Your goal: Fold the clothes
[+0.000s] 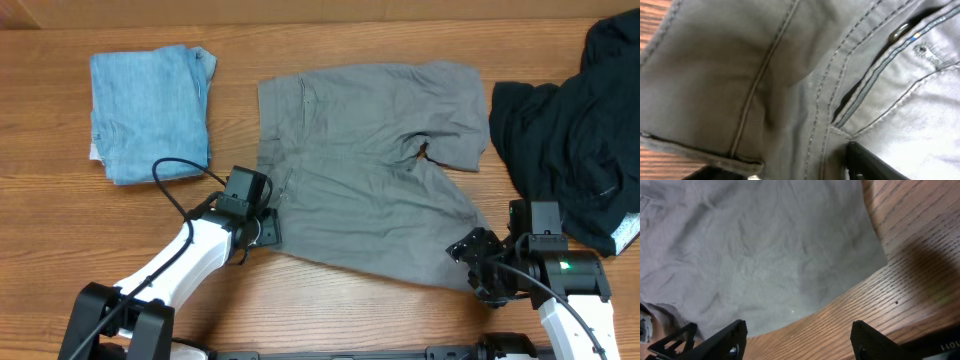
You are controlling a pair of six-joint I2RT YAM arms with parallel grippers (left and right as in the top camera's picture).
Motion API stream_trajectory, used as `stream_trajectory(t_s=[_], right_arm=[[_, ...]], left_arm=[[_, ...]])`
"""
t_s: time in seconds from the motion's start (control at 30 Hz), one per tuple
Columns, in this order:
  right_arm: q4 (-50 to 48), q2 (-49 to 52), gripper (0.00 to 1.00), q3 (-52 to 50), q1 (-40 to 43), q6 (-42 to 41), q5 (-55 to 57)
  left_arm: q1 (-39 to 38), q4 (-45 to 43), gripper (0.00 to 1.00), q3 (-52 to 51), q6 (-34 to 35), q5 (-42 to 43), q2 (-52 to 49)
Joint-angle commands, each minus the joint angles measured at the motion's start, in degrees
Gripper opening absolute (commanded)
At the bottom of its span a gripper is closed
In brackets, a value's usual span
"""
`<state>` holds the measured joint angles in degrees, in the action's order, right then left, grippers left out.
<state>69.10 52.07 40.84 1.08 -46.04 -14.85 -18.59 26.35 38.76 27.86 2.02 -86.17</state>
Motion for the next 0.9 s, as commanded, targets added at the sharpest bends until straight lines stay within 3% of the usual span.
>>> stream_trajectory(t_s=[0.0, 0.07, 0.1, 0.4, 0.53, 0.67, 0.77, 0.87], right_arm=[[-0.24, -0.42, 0.70, -0.35, -0.04, -2.01, -0.24], [-0.20, -0.42, 0.70, -0.35, -0.04, -2.32, -0.13], [0.04, -0.42, 0.70, -0.35, -0.04, -3.26, 0.28], [5.84, -0.33, 0.70, -0.46, -0.07, -8.20, 4.11], [4.85, -0.13, 0.69, -3.91, -0.13, -7.50, 0.00], [1.46, -0.13, 0.53, -8.46, -0.13, -7.17, -4.13], [-0.13, -0.15, 0.55, -8.66, -0.87, -2.75, -4.28], [-2.34, -0.15, 0.64, -8.66, -2.95, -1.70, -1.25]], left_arm=[[0.31, -0.50, 0.27, -0.35, -0.85, 2.10, -1.44], [0.37, -0.44, 0.06, -0.04, -0.85, 2.03, -1.44], [0.46, -0.44, 0.04, 0.15, -0.85, 2.01, -1.44], [3.50, 6.36, 0.04, 7.54, 0.02, 0.13, 0.07], [3.56, 6.40, 0.04, 7.65, 0.02, 0.17, 0.09], [3.58, 6.51, 0.04, 7.65, -0.02, 0.11, 0.09], [3.56, 6.73, 0.04, 7.63, 0.00, 0.13, 0.09], [3.56, 6.64, 0.04, 7.63, 0.00, 0.13, 0.09]])
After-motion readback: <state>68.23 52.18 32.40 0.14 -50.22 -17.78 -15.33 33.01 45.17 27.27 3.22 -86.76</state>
